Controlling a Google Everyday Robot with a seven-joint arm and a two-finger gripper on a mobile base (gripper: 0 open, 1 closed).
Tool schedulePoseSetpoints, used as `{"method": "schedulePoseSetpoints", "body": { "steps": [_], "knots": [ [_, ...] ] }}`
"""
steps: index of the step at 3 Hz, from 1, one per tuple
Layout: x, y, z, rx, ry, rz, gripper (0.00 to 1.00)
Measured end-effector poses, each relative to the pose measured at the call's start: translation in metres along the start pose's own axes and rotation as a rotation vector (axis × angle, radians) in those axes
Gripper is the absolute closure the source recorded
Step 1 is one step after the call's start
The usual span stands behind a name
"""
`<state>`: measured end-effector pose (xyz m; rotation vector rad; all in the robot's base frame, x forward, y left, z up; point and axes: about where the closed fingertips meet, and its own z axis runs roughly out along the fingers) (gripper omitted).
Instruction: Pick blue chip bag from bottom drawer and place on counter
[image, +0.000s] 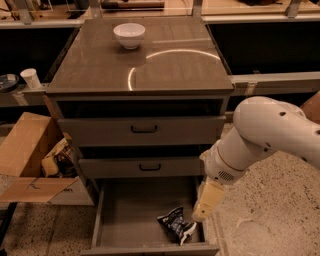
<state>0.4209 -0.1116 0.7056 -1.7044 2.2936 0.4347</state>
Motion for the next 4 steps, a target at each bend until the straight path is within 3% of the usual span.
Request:
{"method": "schedulePoseSetpoints", "body": {
  "steps": [1, 2, 3, 4],
  "knots": [
    [0.028, -0.022, 0.028, 0.018, -0.038, 0.008, 0.0],
    [0.082, -0.055, 0.077, 0.035, -0.115, 0.017, 0.0],
    [0.124, -0.081, 0.129, 0.012, -0.165, 0.002, 0.0],
    [0.151, -0.101, 0.189, -0.052, -0.167, 0.007, 0.0]
  ]
}}
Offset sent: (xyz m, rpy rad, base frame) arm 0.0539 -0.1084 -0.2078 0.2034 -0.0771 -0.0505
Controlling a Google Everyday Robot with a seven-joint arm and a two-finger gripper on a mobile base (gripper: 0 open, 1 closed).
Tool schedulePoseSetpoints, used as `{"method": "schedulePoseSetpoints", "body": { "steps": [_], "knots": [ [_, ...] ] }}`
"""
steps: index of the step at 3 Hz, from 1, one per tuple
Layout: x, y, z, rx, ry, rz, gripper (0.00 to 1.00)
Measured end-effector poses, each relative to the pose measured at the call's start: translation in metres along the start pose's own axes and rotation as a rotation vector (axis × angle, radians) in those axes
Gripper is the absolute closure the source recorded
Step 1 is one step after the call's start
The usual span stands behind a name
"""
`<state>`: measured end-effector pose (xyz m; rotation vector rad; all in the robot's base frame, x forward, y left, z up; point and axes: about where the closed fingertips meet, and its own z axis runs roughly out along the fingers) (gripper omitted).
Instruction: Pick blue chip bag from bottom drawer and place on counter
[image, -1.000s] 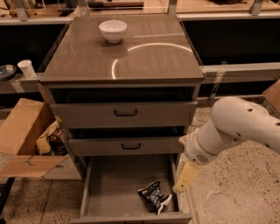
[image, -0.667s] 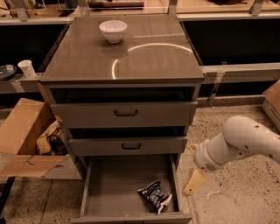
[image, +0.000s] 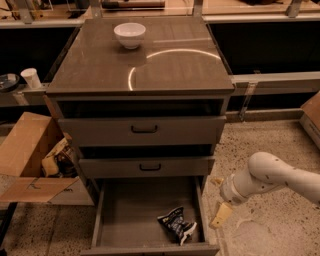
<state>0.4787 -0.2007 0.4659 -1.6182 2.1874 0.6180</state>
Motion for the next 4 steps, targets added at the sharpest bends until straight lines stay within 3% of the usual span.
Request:
{"method": "schedulePoseSetpoints", "body": {
  "steps": [1, 2, 3, 4],
  "knots": [
    [0.023, -0.023, 0.06, -0.056, 0.032, 0.04, 0.0],
    [0.039, -0.035, 0.112, -0.08, 0.099, 0.093, 0.0],
    [0.039, -0.035, 0.112, -0.08, 0.099, 0.093, 0.0],
    [0.043, -0.037, 0.142, -0.108, 0.1, 0.072, 0.0]
  ]
}}
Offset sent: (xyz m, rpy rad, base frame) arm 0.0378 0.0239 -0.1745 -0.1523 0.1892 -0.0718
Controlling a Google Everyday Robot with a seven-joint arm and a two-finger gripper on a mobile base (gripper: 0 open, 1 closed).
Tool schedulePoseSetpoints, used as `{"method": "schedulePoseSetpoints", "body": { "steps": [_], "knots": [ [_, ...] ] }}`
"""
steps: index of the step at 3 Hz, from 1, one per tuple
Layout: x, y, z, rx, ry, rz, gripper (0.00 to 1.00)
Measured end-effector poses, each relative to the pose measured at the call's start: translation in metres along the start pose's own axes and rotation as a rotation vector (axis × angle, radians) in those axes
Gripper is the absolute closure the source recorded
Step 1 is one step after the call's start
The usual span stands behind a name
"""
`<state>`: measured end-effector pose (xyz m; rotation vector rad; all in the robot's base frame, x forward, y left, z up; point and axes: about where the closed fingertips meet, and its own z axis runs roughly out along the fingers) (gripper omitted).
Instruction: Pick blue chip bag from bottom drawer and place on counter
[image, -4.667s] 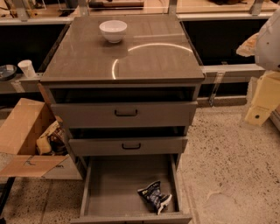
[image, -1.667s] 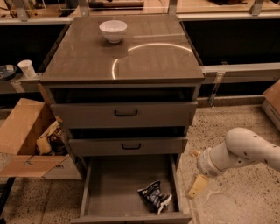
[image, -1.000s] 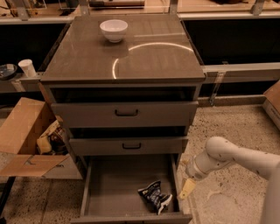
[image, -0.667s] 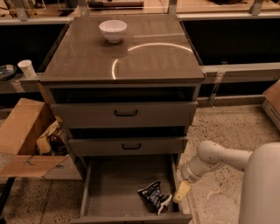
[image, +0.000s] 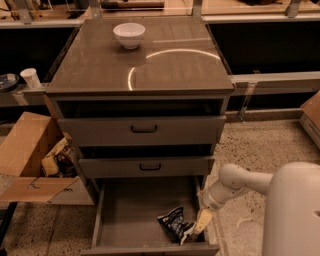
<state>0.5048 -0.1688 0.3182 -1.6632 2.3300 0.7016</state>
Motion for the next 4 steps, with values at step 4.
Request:
{"method": "schedulePoseSetpoints", "body": {
  "steps": [4],
  "knots": [
    [0.032, -0.043, 0.135, -0.07, -0.075, -0.033, 0.05]
  ]
}}
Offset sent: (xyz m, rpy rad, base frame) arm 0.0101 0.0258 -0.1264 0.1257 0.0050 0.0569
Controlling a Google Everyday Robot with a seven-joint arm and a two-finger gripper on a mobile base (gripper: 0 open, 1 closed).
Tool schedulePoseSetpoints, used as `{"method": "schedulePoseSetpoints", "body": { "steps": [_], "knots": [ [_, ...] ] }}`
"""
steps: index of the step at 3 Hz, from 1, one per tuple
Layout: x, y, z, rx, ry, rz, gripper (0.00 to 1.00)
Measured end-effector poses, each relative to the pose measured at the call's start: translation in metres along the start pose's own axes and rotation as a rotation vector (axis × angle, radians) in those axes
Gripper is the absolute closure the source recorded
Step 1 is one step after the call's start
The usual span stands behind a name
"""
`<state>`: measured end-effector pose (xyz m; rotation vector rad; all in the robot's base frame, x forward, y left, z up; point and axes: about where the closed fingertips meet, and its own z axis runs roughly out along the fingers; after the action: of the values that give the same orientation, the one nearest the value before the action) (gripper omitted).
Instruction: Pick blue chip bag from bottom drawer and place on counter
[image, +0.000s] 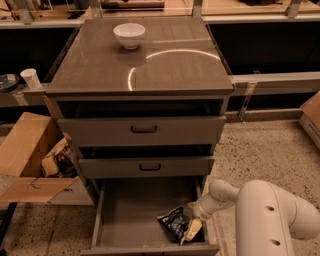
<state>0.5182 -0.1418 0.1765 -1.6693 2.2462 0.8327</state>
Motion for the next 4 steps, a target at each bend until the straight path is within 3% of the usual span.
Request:
{"method": "schedulePoseSetpoints", "body": {
  "steps": [2, 3, 4],
  "knots": [
    [0.004, -0.007, 0.022, -0.023, 0.006, 0.004, 0.51],
    [-0.007, -0.001, 0.008, -0.007, -0.049, -0.036, 0.74],
    [-0.026, 0.018, -0.028, 0.027, -0.168, -0.123, 0.97]
  ]
}}
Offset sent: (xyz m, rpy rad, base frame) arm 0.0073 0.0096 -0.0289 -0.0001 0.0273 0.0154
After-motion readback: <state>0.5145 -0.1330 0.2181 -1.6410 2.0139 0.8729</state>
